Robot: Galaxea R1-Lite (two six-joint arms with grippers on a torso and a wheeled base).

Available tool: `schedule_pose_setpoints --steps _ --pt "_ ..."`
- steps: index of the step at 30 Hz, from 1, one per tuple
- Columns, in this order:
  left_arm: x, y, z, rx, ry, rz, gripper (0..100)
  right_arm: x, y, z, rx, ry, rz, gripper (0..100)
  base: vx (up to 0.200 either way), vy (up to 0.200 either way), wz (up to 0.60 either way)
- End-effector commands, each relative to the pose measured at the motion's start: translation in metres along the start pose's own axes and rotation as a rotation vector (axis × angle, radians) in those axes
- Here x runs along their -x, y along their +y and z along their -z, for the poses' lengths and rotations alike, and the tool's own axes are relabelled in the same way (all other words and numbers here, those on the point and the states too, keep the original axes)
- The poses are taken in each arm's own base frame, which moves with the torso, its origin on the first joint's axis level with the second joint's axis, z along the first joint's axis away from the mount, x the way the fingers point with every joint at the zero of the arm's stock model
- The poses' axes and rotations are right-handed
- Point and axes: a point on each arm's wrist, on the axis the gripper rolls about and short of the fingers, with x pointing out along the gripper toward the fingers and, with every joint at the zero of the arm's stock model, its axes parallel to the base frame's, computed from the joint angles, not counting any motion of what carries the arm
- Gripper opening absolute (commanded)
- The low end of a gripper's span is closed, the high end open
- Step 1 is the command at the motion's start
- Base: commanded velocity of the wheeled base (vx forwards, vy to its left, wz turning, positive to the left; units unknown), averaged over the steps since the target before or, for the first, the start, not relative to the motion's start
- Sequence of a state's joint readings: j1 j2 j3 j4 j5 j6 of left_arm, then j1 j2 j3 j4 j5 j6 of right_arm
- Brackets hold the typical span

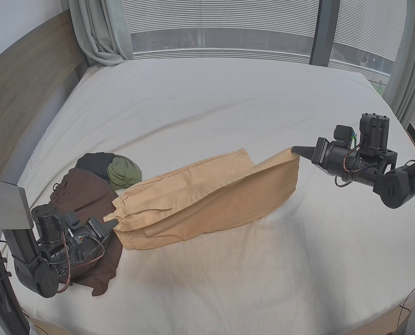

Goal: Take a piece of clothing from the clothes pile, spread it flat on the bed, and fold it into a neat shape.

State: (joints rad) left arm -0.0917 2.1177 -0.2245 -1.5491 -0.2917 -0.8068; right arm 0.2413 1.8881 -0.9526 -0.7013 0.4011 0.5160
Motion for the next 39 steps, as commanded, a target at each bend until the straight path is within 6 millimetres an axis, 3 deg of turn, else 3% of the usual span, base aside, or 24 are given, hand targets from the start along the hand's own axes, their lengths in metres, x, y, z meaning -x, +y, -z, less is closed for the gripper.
schedule_pose_setpoints --steps 1,13,39 --pt "-0.004 0.002 0.002 0.003 0.007 -0.008 0 -0.010 -0.002 -0.005 0.004 0.001 0.000 0 0.000 0.000 0.00" --pt "-0.009 0.000 -0.006 0.023 -0.030 0.010 0 -0.046 -0.013 -0.007 0.004 0.005 -0.011 0 0.000 0.000 0.00" --pt "-0.033 0.013 -0.013 0.045 -0.066 -0.005 0 -0.093 -0.033 -0.008 -0.006 0.011 -0.001 0 0.000 0.000 0.00"
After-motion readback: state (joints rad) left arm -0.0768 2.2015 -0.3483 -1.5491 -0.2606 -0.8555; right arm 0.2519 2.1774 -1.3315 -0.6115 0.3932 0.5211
